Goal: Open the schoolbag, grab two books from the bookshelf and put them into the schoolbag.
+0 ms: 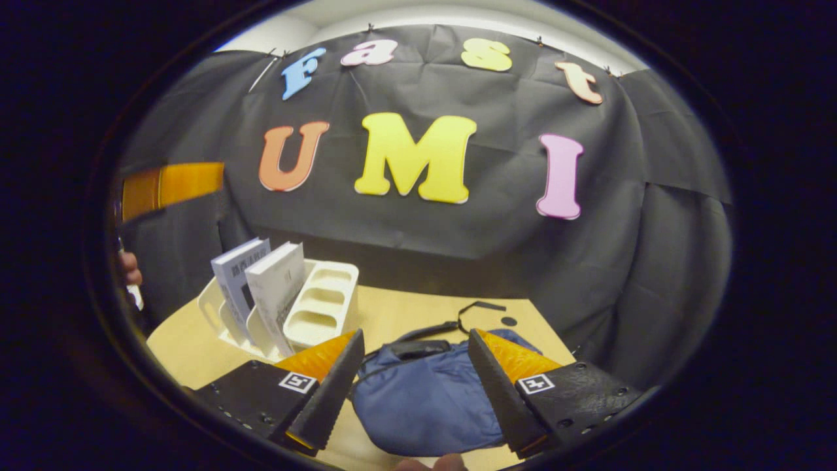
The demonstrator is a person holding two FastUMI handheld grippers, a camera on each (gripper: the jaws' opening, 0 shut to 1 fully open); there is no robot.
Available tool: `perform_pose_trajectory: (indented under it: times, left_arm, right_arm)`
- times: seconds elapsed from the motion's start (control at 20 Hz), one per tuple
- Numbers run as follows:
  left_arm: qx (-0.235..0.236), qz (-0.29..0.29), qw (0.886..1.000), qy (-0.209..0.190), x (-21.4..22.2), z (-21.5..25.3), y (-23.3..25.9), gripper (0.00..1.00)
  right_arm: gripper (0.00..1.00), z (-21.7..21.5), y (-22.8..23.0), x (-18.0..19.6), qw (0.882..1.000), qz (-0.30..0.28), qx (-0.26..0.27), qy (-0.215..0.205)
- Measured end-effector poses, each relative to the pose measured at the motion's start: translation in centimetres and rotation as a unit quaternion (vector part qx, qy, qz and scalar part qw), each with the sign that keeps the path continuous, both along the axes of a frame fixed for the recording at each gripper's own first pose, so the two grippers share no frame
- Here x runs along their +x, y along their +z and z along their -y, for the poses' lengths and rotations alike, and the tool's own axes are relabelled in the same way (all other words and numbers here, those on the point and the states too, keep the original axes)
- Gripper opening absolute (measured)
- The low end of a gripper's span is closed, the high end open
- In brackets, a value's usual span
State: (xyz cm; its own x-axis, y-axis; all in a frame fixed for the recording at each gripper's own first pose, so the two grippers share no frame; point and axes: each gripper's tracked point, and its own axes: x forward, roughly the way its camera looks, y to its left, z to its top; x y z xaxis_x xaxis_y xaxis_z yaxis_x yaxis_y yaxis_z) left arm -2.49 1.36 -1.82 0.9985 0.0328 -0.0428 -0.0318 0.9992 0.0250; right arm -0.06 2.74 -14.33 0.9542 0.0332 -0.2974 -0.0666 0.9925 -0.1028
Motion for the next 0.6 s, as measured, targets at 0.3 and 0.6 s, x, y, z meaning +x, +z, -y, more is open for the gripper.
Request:
perform_pose_trajectory:
  times: [0.3,0.6]
  left_arm:
    - [0.007,-0.017,1.000,0.002,-1.1,-0.6,-1.8,0.97]
    - [-0.001,-0.042,0.999,0.007,-2.2,-1.5,-3.7,0.97]
  right_arm:
    - [0.98,-1.9,-10.0,0.0,0.994,-0.103,-0.018,0.012]
    - [0.96,-3.2,-17.6,-0.5,0.981,-0.175,-0.072,0.037]
